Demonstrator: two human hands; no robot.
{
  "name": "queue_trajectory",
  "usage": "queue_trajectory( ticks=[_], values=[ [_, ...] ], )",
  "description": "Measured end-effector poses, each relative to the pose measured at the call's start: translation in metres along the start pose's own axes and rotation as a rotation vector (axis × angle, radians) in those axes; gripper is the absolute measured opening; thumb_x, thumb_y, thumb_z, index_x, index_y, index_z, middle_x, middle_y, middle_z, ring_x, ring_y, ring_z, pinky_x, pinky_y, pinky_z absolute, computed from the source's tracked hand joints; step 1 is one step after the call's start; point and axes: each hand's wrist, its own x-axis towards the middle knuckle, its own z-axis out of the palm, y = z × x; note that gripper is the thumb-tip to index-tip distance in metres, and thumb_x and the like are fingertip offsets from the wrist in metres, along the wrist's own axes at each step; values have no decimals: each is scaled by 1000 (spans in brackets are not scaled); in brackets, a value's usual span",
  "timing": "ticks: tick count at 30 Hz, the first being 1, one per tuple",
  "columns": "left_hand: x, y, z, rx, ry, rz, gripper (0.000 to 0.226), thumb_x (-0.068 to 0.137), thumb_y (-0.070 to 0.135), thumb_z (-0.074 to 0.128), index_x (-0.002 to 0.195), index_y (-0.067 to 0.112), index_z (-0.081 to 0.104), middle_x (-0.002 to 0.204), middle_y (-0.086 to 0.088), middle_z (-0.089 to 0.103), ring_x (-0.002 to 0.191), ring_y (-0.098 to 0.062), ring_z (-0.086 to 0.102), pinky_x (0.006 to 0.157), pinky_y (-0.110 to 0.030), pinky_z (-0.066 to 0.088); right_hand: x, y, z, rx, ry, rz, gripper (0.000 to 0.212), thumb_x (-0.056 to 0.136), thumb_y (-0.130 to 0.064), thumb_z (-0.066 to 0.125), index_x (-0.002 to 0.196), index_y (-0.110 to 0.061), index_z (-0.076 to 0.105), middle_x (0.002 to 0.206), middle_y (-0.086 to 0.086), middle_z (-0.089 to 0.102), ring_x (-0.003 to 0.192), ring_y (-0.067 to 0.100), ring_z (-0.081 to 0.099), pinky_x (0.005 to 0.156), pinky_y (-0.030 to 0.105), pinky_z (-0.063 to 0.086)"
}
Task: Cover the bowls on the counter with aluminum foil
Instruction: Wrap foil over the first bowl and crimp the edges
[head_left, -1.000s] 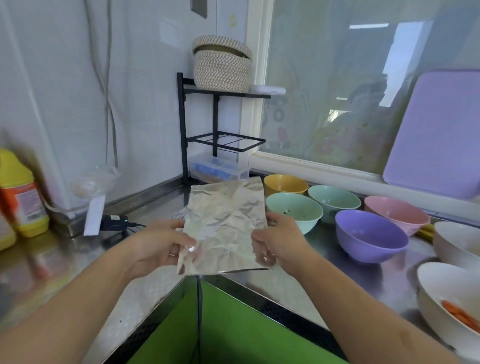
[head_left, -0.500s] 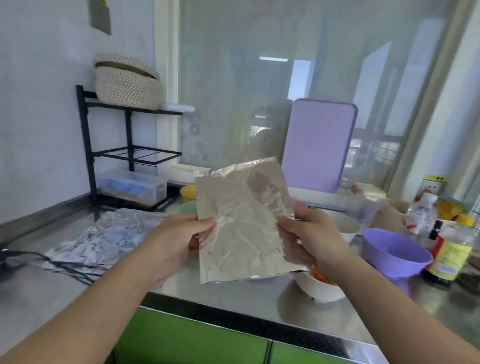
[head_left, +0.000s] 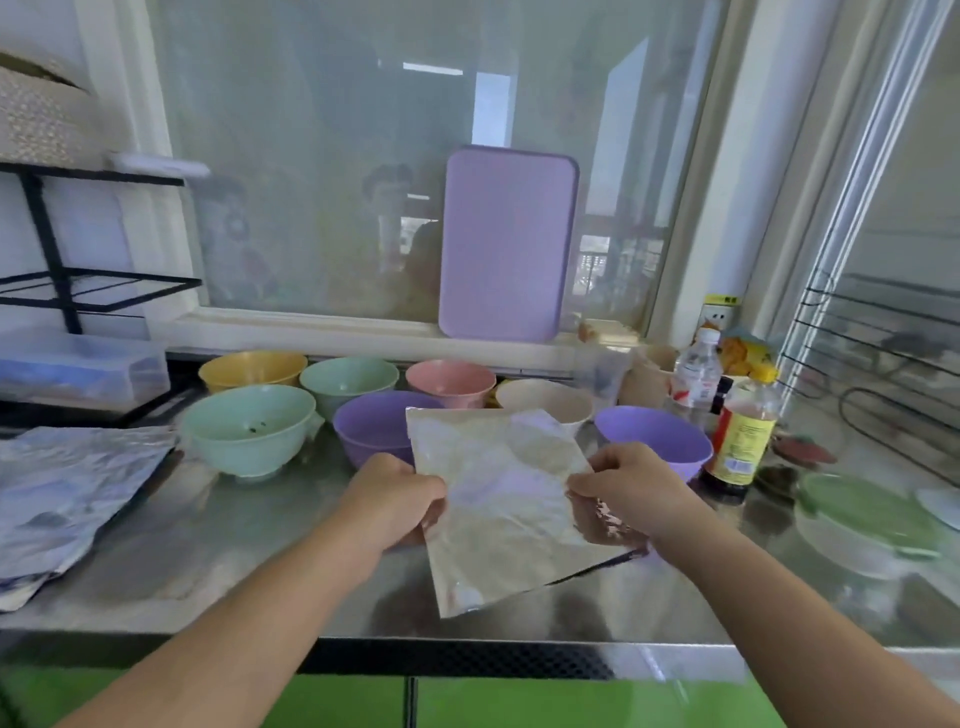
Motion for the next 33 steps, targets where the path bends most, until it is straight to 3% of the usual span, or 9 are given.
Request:
queue_trajectory(
  ticks=[3, 7, 10, 13, 16, 18, 22, 27, 33],
  values=[
    [11, -1, -3, 93, 28, -7, 25, 75, 19, 64, 51, 13, 66, 63, -7, 71, 65, -30, 70, 73, -39, 61, 18, 7, 3, -94, 61, -19, 14, 88, -2, 75, 79, -2, 65, 61, 9, 67, 45, 17, 57, 45, 21, 43],
    [25, -4, -2, 191, 53, 30, 28, 80, 23, 66, 58, 6, 66, 62, -8, 71, 64, -34, 69, 71, -44, 61, 29, 11, 2, -82, 73, 2, 32, 93, -22, 78, 74, 0, 65, 55, 8, 61, 48, 18, 49, 56, 30, 39],
    [30, -10, 4, 226, 78, 53, 27, 87, 21, 71, 66, 5, 70, 63, -6, 72, 55, -20, 66, 64, -37, 58, 27, 17, 5, 19, 49, 15, 36, 99, -10, 68, 81, 20, 60, 64, 29, 57, 44, 24, 44, 46, 27, 37],
    [29, -11, 8, 220, 76, 61, 24, 92, 17, 72, 85, -5, 73, 64, -8, 73, 48, -11, 63, 46, -20, 48, 25, 25, 4, 88, 49, 18, 29, 98, 0, 62, 72, 10, 57, 62, 21, 46, 37, 19, 31, 44, 24, 30],
    [25, -12, 7, 177, 38, 60, 25, 96, 12, 70, 93, -12, 69, 76, -23, 73, 55, -19, 63, 48, -24, 54, 21, 33, 0, 97, 35, 18, 28, 97, 0, 66, 70, 4, 58, 51, 15, 51, 35, 20, 39, 46, 27, 36],
    [23, -13, 4, 168, 5, 47, 26, 97, 13, 70, 94, -13, 67, 69, -21, 69, 57, -21, 61, 52, -27, 56, 17, 36, -3, 61, 59, 16, 21, 95, -2, 71, 77, 6, 66, 55, 11, 60, 43, 21, 49, 53, 30, 42],
    [21, -17, 0, 121, -64, 17, 26, 100, 16, 67, 81, -2, 66, 62, -10, 62, 53, -20, 55, 54, -28, 53, 8, 42, -8, 124, 50, 48, 14, 96, -3, 73, 94, 11, 70, 63, 9, 67, 47, 15, 55, 44, 21, 43],
    [20, -23, -1, 63, -104, 27, 40, 106, 16, 56, 67, 7, 56, 63, -9, 54, 49, -19, 49, 50, -25, 49, 1, 45, -10, 279, -13, 97, 10, 98, 0, 68, 94, 8, 65, 64, 14, 64, 46, 19, 52, 41, 22, 42],
    [24, -32, -3, -136, -194, -58, 44, 108, 22, 52, 65, 14, 50, 65, -5, 44, 52, -18, 47, 49, -23, 49, 4, 57, -8, 385, -65, 154, 14, 101, -7, 63, 89, 0, 61, 84, 21, 39, 55, 16, 33, 41, 22, 33]
  ],
)
